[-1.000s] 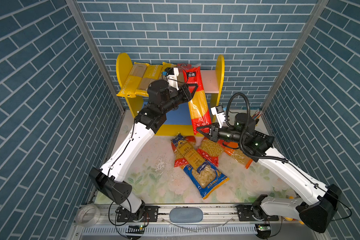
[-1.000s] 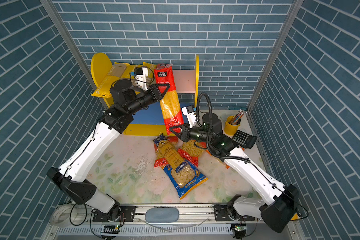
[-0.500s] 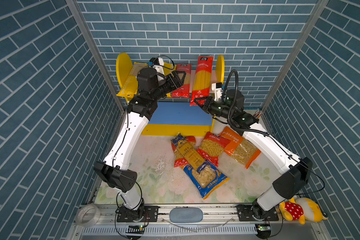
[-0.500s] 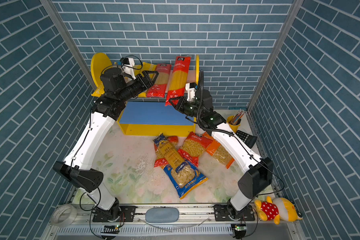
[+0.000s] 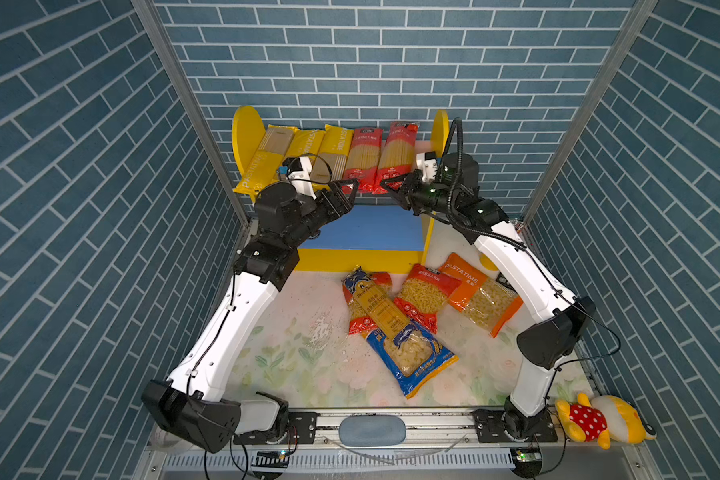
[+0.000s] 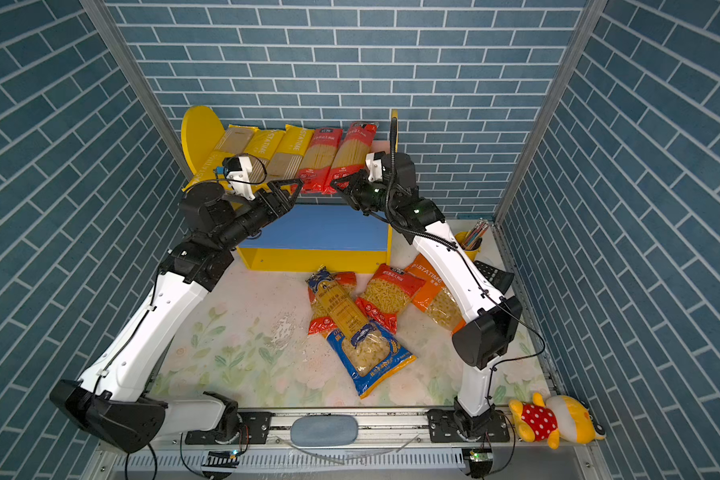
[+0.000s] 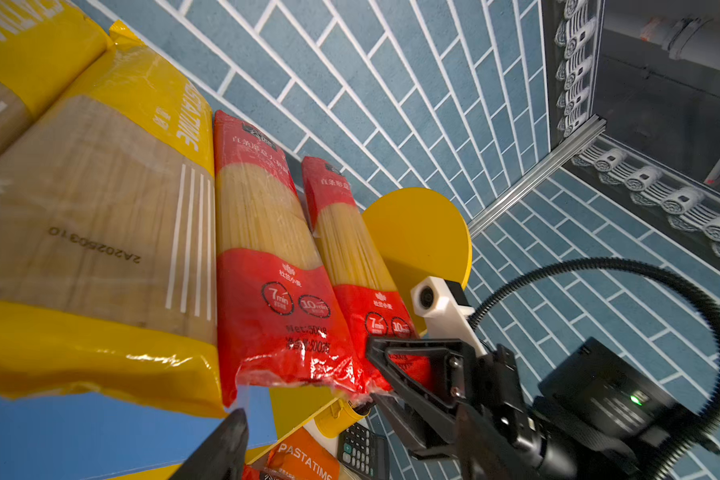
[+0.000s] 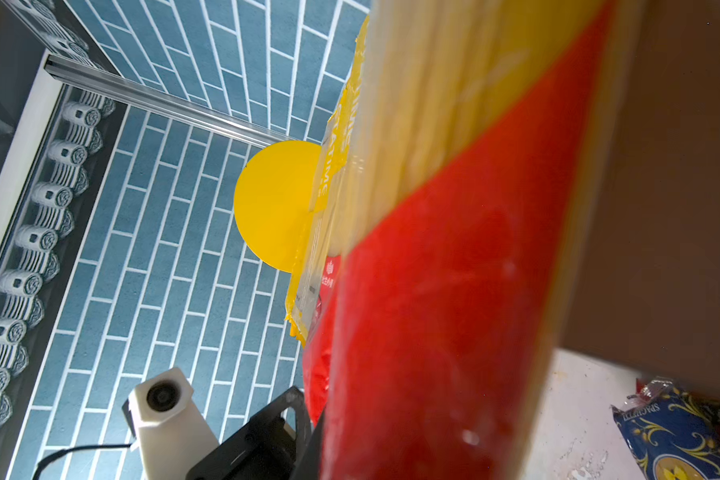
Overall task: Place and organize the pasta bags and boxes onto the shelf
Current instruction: 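Carry the red pack onto the top shelf beside the first red pack, then open both grippers and withdraw them from the shelf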
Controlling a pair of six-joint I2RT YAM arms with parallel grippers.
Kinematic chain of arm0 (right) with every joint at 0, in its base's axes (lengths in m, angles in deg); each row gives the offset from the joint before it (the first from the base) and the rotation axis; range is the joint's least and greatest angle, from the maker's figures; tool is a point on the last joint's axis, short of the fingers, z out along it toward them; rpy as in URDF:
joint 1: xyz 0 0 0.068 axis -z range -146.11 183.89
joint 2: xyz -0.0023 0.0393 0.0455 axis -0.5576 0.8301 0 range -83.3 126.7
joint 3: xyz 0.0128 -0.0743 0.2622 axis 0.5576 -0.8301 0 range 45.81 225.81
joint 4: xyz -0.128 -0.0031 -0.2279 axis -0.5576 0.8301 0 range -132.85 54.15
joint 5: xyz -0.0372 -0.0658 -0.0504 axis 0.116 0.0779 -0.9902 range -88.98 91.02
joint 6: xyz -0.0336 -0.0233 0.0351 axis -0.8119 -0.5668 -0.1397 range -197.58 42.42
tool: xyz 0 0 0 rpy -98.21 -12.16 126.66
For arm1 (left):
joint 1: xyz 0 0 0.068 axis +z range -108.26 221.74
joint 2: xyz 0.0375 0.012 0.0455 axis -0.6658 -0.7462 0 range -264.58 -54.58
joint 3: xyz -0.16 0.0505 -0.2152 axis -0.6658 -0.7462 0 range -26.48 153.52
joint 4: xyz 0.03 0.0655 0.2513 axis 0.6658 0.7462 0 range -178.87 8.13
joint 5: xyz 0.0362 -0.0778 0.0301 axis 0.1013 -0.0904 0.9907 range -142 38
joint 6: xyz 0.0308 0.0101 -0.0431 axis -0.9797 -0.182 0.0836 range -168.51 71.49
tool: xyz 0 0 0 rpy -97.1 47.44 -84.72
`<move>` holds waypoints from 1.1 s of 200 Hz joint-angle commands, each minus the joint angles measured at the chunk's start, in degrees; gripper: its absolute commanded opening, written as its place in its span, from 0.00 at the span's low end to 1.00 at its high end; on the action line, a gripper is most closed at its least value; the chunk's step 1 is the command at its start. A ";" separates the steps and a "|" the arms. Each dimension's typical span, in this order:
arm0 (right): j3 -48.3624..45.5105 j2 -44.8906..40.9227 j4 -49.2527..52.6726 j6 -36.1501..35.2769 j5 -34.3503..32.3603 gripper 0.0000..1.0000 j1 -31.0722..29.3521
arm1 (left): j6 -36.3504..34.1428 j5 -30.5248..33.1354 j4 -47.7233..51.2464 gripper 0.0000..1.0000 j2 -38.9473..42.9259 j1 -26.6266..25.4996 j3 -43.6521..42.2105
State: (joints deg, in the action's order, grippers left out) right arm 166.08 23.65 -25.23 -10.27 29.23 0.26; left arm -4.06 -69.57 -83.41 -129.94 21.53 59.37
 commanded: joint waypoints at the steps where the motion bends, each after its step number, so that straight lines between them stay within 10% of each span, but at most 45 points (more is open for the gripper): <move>1: 5.60 -0.41 -4.50 -3.67 3.89 0.02 0.66 | 0.13 0.55 -2.33 0.79 2.07 0.17 -1.53; 53: -2.33 -6.07 -5.71 -4.42 4.31 0.38 2.39 | 0.94 0.00 -3.41 0.79 2.97 0.17 -4.09; 161: -5.85 -6.59 -5.42 -5.05 2.95 0.20 4.46 | 2.58 -0.87 -6.60 0.79 6.12 -0.71 -9.11; 220: -16.47 -14.22 -9.17 -7.12 5.47 0.57 4.54 | -0.75 0.38 -2.94 0.79 10.28 -2.07 -11.17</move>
State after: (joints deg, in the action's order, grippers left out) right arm 153.47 14.25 -30.43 -16.13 33.53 4.39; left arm -2.29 -69.61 -87.56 -122.05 20.14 49.62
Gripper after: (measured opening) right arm 0.550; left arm 0.788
